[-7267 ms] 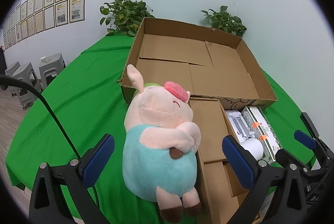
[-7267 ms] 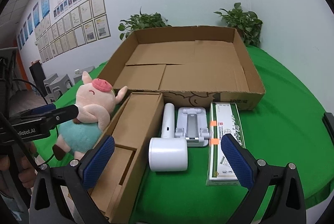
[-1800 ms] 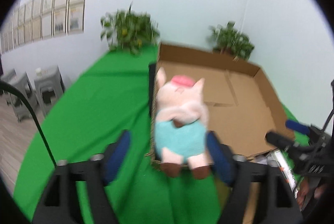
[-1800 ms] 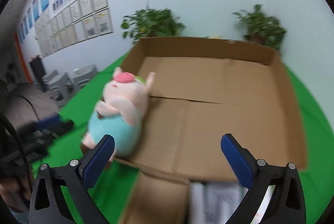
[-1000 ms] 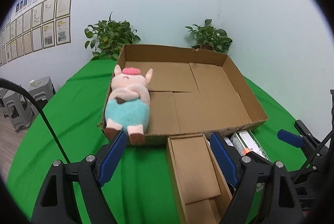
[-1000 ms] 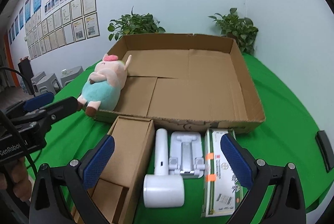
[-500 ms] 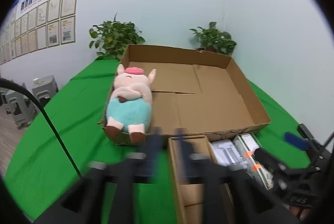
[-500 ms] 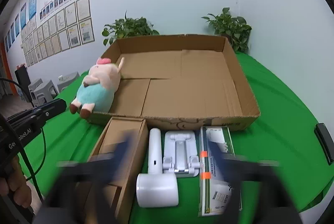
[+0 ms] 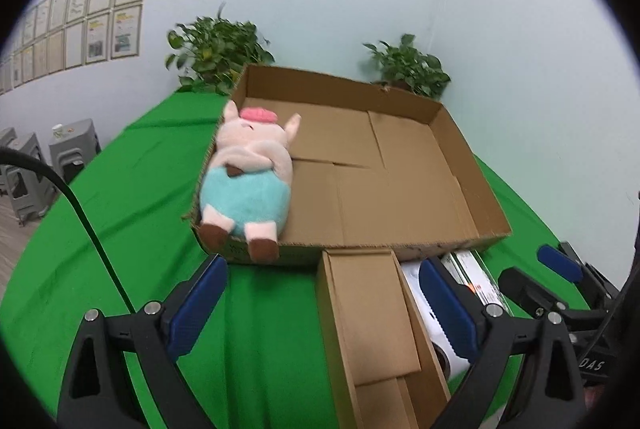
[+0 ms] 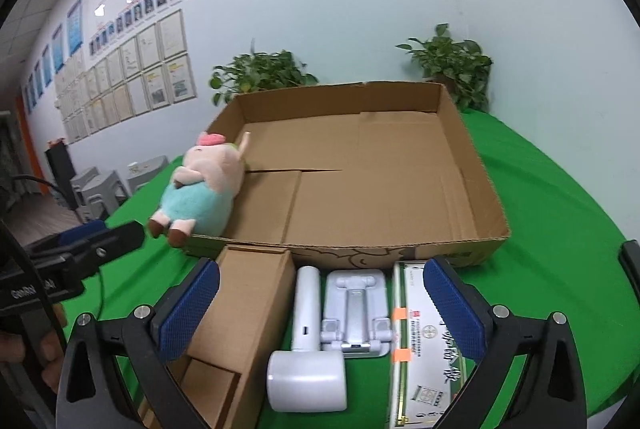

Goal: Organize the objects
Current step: 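Grasp the long narrow cardboard box with the left tool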

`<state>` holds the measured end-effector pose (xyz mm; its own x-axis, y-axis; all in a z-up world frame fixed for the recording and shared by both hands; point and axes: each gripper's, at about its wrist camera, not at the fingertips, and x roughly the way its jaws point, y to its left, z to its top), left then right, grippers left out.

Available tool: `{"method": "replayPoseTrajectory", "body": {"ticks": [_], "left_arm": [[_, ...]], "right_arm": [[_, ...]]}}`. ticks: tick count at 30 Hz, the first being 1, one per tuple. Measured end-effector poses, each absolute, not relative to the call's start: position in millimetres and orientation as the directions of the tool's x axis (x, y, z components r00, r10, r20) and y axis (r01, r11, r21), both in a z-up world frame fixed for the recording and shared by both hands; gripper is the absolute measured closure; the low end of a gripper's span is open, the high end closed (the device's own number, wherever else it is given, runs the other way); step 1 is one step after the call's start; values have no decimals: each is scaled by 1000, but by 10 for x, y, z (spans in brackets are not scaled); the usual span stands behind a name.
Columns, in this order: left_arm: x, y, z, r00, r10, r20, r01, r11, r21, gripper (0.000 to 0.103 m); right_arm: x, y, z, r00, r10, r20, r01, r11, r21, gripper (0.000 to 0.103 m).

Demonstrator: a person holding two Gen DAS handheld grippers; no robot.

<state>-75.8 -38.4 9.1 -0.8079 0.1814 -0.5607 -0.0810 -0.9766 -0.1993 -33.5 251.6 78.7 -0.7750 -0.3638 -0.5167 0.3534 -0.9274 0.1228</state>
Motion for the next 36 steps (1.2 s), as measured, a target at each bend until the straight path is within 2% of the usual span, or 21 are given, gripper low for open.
{"method": "replayPoseTrajectory", "body": {"ticks": [5,10,13,15,16,18,21,23,25,27,29,31,36], "left_arm": [[-709,-384,-135,-751,241,-615,-136,-968,-213,6],[-560,-366,-484,-659,298,-690,-176,-954,-244,8],[-443,-318,-594,-637,314,-704,-190,-949,-252,9],[-417,-274,-635,-631,315,-709,-195,-949,-248,15],[-413,-245,-647,-624,315,-715,-201,-949,-243,24],[-423,-199,-673,-607,316,-729,-208,-949,-238,33],[-447,-178,-706,-593,315,-741,-202,-949,-242,44],[-466,-186,-735,-577,312,-755,-183,-950,-253,61],[-478,-195,-763,-561,323,-762,-176,-946,-271,68],[-465,-187,-764,-557,336,-759,-182,-942,-283,73],[-437,-159,-758,-547,350,-760,-189,-936,-296,82],[-399,-128,-748,-540,339,-771,-178,-941,-288,84],[-323,-104,-779,-515,315,-797,-146,-949,-280,83]], "right_arm": [[-129,2560,679,-673,-517,-530,495,-846,196,1],[159,2531,372,-587,-525,-616,518,-829,212,1],[248,2419,184,-574,-465,-674,490,-854,172,10],[221,2369,92,-550,-460,-696,474,-859,194,22],[203,2338,62,-550,-446,-707,462,-867,187,28],[164,2271,35,-556,-417,-719,452,-878,160,31],[95,2150,-10,-542,-387,-746,437,-888,143,44],[52,2121,-41,-536,-363,-762,420,-898,132,54],[40,2077,-66,-530,-355,-770,414,-901,131,57],[60,2042,-62,-528,-359,-770,415,-900,134,66],[107,1997,-45,-513,-371,-774,422,-894,148,81],[175,1963,-22,-501,-372,-781,432,-890,147,88],[257,1971,-26,-486,-374,-790,424,-891,161,86]]}}
